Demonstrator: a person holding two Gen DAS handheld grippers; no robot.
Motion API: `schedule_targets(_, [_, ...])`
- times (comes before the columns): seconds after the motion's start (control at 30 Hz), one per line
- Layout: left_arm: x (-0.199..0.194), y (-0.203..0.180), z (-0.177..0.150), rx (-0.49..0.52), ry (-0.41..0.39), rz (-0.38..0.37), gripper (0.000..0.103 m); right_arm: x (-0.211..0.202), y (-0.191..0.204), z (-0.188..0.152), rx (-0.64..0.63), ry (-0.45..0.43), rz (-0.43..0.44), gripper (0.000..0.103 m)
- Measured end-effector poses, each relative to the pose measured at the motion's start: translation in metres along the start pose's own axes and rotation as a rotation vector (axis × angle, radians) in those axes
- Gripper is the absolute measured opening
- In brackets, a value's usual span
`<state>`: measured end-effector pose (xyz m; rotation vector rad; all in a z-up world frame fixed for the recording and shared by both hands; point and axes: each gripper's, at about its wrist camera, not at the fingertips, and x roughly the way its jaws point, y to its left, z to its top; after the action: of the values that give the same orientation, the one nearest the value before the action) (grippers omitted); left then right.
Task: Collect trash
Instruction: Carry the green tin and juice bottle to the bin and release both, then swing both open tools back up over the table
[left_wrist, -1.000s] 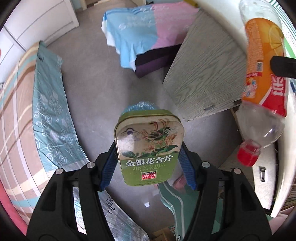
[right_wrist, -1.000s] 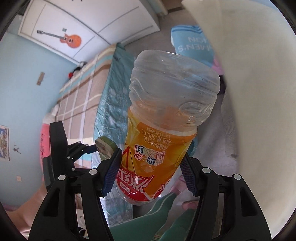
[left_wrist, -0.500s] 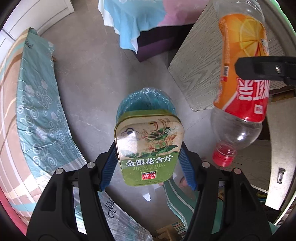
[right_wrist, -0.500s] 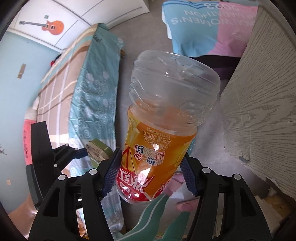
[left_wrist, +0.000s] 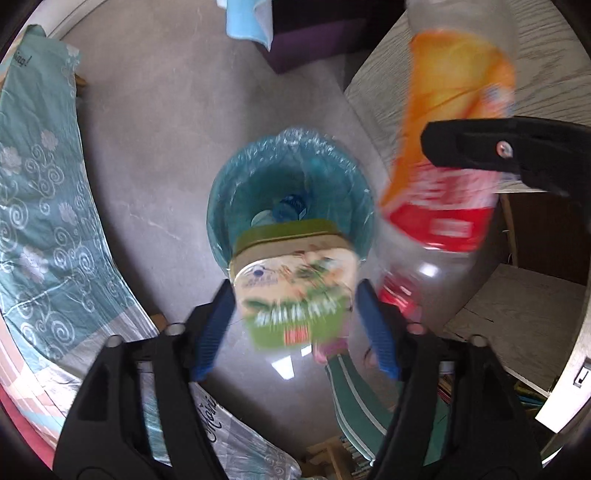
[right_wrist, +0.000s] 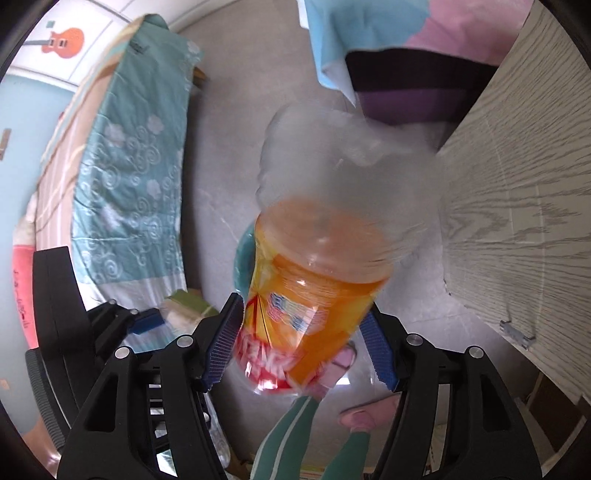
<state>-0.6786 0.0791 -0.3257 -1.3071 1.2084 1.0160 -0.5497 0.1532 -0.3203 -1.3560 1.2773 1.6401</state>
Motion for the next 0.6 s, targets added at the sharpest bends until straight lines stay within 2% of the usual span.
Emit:
schedule_targets(0.1, [0.002, 0.001, 0.002, 0.003, -0.006, 0.033, 0.079, 0.004, -0.003, 0.0, 0.014, 0.015, -0.007, 0.07])
schedule_targets(0.3, [-0.005, 0.001, 0.0, -0.004, -0.012, 0.017, 0.08, -0.008, -0.014, -0.004, 0.04, 0.003, 0.023, 0.071])
schedule_targets(0.4, [-0.01, 0.0, -0.003, 0.014, -0.027, 0.026, 0.086, -0.019, -0.017, -0.009, 0.043, -0.018, 0.031, 0.073])
schedule_targets(0.6, [-0.021, -0.002, -0.012, 0.011, -0.042, 0.025, 0.086, -0.038, -0.018, -0.018, 0.053, -0.033, 0.065, 0.075])
